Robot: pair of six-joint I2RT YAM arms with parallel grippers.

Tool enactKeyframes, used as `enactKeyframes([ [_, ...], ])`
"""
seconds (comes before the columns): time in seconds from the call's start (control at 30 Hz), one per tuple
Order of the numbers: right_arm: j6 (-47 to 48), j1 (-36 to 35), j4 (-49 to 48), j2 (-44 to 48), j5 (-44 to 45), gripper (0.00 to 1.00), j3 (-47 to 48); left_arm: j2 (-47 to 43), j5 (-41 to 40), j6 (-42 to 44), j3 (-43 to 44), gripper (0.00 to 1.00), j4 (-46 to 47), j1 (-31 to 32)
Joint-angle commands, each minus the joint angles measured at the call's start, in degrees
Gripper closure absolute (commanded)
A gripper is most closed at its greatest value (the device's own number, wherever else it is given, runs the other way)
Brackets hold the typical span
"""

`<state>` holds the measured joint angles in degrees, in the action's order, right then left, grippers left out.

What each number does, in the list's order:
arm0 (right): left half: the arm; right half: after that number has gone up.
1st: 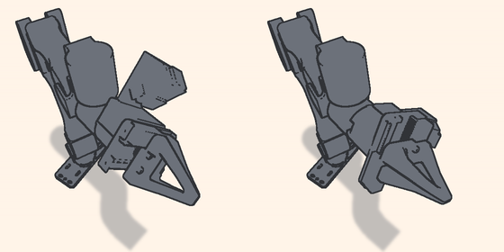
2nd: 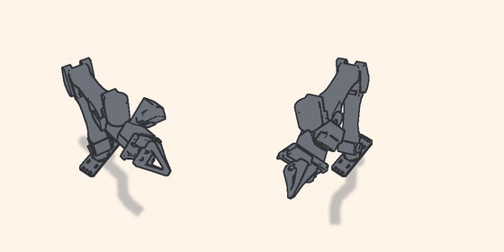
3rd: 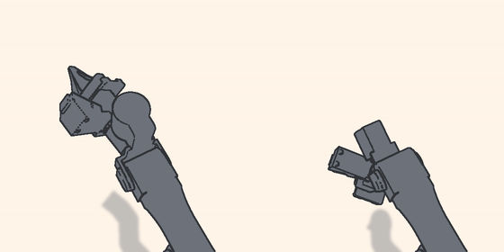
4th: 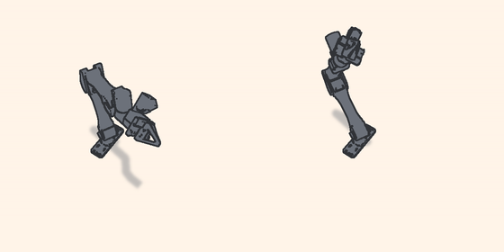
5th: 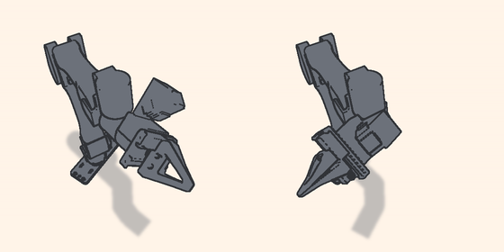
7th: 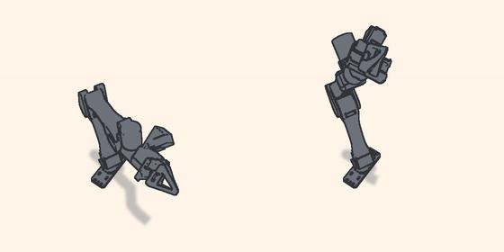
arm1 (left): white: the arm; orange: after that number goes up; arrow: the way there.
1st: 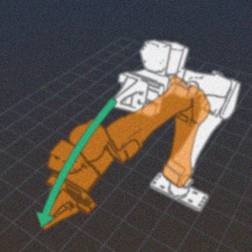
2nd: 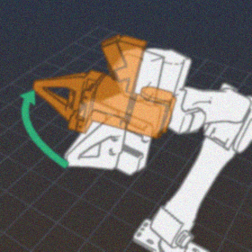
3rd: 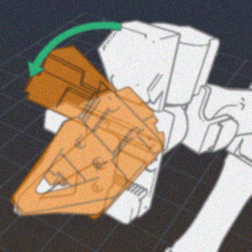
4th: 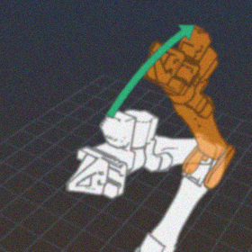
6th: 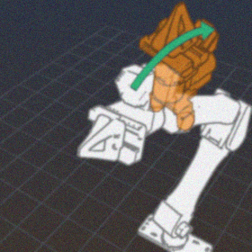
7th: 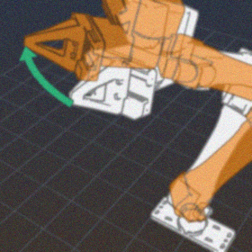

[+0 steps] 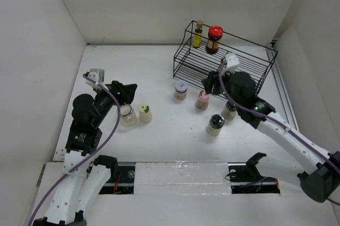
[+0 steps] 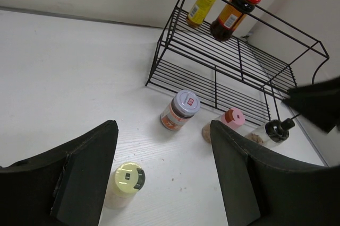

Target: Organize the condiment bottles

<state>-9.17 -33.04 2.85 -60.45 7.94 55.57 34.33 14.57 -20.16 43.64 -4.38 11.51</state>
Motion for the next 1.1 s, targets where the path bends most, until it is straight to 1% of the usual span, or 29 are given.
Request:
enactKeyframes([
  [0.0, -6.0, -5.1, 10.8, 5.0, 11.0, 0.37, -5.1, 0.0, -0.4, -0.1, 0.5, 0.34, 1.2, -0.3],
  [0.03, -7.4, -7.3, 16.0, 6.6, 13.8, 0.34, -6.1, 0.0, -0.4, -0.1, 0.5, 0.34, 1.2, -0.3],
  [0.07, -8.8, -8.3, 18.6, 8.1, 15.1, 0.31, -7.3, 0.0, -0.4, -0.1, 0.5, 0.34, 1.2, -0.3],
  [0.1, -12.1, -9.0, 20.9, 10.8, 16.2, 0.26, -7.8, 0.0, -0.4, -0.1, 0.5, 0.34, 1.2, -0.3],
  [0.13, -13.9, -10.3, 24.4, 12.0, 17.9, 0.24, -8.5, 0.5, -0.4, -0.1, 0.5, 0.34, 1.2, -0.3],
  [0.2, -16.7, -11.0, 27.2, 12.8, 18.9, 0.23, -10.0, 0.5, -0.4, -0.1, 0.5, 0.34, 1.2, -0.3],
  [0.23, -18.8, -11.0, 28.1, 13.3, 19.5, 0.26, -10.7, 0.5, -0.4, -0.1, 0.5, 0.34, 1.2, -0.3],
  [0.3, -18.8, -11.0, 28.1, 12.6, 19.5, 0.35, -12.0, 0.5, -0.4, -0.1, 0.5, 0.34, 1.2, -0.3],
  [0.37, -19.4, -11.0, 27.6, 10.9, 18.1, 0.39, -12.0, 0.5, -0.4, -0.1, 0.5, 0.34, 1.2, -0.3],
  [0.43, -19.4, -12.1, 27.6, 9.7, 17.5, 0.39, -12.0, 0.5, -0.4, -0.1, 0.5, 0.34, 1.2, -0.3],
  [0.5, -19.9, -12.1, 28.8, 8.1, 19.5, 0.39, -11.5, 0.5, -0.4, -0.1, 0.5, 0.34, 1.2, -0.3],
  [0.63, -21.1, -12.7, 30.5, 7.4, 20.4, 0.39, -10.9, 0.5, -0.4, -0.1, 0.5, 0.34, 1.2, -0.3],
  [0.7, -22.6, -12.7, 30.5, 8.1, 20.4, 0.42, -12.4, 0.5, -0.4, -0.1, 0.5, 0.34, 1.2, -0.3],
  [0.73, -22.6, -12.7, 29.9, 8.1, 20.4, 0.42, -12.9, 0.5, -0.4, -0.1, 0.5, 0.34, 1.2, -0.3],
  [0.9, -22.6, -12.7, 29.4, 7.5, 19.8, 0.57, -14.2, 0.5, 0.1, -0.1, 0.5, 0.34, 1.2, -0.3],
  [1.0, -22.6, -12.7, 28.9, 6.4, 19.8, 0.62, -14.2, 0.5, 0.1, -0.1, 0.5, 0.34, 1.2, -0.3],
  [1.07, -22.1, -12.7, 28.9, 6.4, 20.4, 0.73, -14.2, 0.5, 0.1, -0.1, 0.5, 0.34, 1.2, -0.3],
])
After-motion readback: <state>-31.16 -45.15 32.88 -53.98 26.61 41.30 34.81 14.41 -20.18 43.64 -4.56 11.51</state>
